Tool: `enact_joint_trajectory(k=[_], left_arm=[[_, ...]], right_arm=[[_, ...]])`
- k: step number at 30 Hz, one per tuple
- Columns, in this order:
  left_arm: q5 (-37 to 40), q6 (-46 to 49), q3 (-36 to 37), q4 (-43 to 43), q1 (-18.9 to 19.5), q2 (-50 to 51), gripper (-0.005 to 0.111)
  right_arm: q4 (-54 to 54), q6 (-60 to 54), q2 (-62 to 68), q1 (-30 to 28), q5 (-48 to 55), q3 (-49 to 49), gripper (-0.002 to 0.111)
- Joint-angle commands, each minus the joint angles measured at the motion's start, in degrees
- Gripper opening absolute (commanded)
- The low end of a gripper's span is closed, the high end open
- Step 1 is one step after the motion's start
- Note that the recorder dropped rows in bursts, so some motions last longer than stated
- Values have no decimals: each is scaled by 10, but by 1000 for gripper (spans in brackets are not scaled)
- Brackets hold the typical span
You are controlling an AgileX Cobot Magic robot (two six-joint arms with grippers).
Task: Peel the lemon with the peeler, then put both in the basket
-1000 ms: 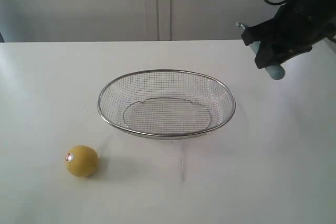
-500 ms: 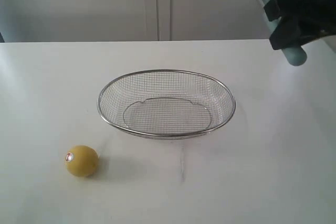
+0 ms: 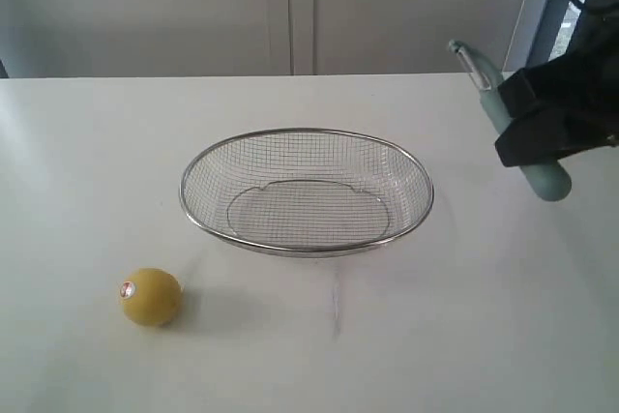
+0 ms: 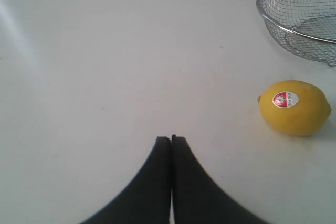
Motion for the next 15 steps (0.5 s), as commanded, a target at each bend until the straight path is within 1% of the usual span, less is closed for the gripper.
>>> enact_joint_trajectory(k=[1,15], left_arm=[[2,0,2,-2,1,-3,0],[2,0,2,-2,1,-3,0]], right_arm=[[28,-22,-17,-3,-8,30,0],[29,-55,-21,-3,-24,127,0]])
